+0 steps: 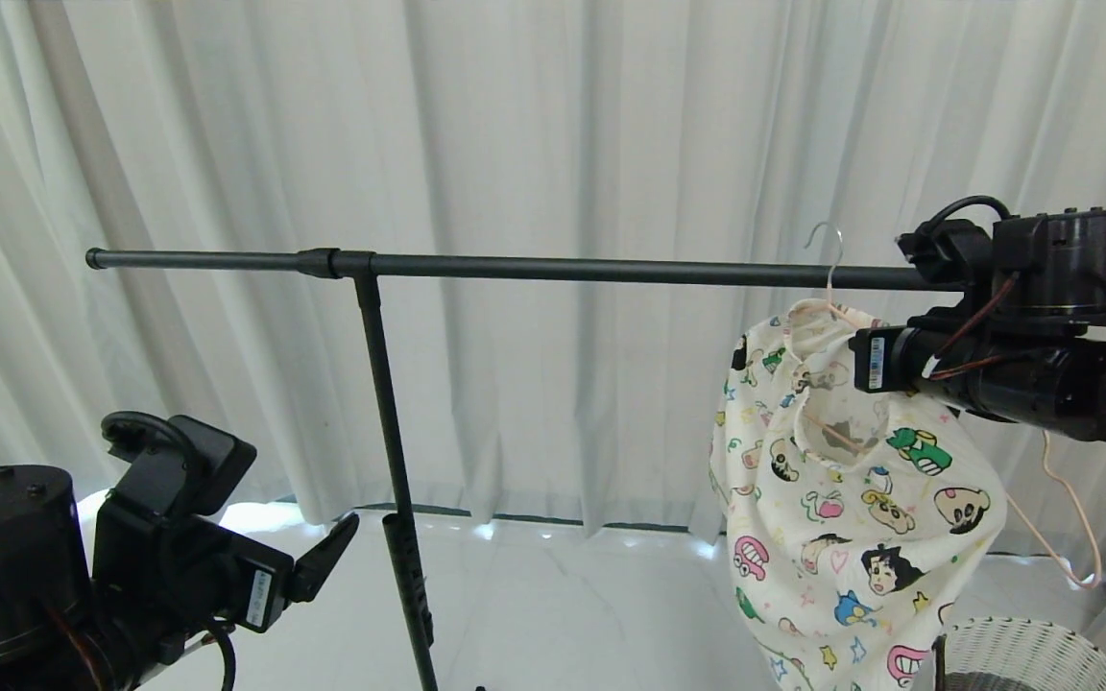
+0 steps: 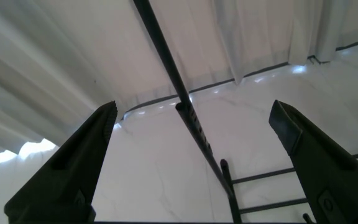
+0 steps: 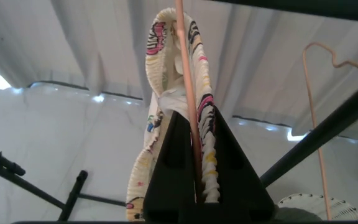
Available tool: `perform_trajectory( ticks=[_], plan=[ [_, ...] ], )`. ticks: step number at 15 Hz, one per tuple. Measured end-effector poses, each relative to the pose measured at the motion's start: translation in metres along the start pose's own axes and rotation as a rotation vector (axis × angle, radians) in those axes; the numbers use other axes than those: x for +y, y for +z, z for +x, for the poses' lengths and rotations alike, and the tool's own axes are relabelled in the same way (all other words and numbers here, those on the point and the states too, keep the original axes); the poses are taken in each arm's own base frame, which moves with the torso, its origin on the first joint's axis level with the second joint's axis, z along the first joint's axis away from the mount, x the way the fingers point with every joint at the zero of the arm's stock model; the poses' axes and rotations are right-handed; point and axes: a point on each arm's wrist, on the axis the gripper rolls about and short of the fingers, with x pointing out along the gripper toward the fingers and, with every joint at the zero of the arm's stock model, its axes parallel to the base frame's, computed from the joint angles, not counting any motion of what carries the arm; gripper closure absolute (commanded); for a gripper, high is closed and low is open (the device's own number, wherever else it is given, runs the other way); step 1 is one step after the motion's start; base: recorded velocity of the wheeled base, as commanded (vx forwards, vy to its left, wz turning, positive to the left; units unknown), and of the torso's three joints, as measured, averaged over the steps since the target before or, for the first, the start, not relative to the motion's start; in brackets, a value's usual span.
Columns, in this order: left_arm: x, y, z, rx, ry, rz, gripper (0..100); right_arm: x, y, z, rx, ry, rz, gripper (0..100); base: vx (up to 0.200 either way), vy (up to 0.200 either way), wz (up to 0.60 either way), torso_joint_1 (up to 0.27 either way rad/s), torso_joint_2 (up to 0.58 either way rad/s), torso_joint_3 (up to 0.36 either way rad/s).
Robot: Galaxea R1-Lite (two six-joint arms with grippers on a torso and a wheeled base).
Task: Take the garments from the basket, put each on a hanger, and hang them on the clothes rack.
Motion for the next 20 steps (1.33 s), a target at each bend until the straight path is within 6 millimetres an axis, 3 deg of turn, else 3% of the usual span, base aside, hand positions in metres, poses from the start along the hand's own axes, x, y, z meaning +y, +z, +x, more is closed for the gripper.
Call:
perform_trajectory(
  ticks=[5,14,20],
  plan=[
    [0.0,0.0,0.0,-0.001,0.0,0.0,0,-0.001,-0.003,0.006,0.011,-0.009,0.0,100,0.0,0.0,0.0,0.0,0.0,0.0],
    [0.0,0.0,0.0,-0.002,0.0,0.001,0,-0.013,-0.018,0.041,0.041,-0.061,0.008,100,0.0,0.0,0.0,0.0,0.0,0.0],
    [0.0,0.0,0.0,-0.002,-0.001,0.001,0,-0.013,-0.021,0.045,0.054,-0.065,0.005,100,0.0,0.0,0.0,0.0,0.0,0.0]
  ],
)
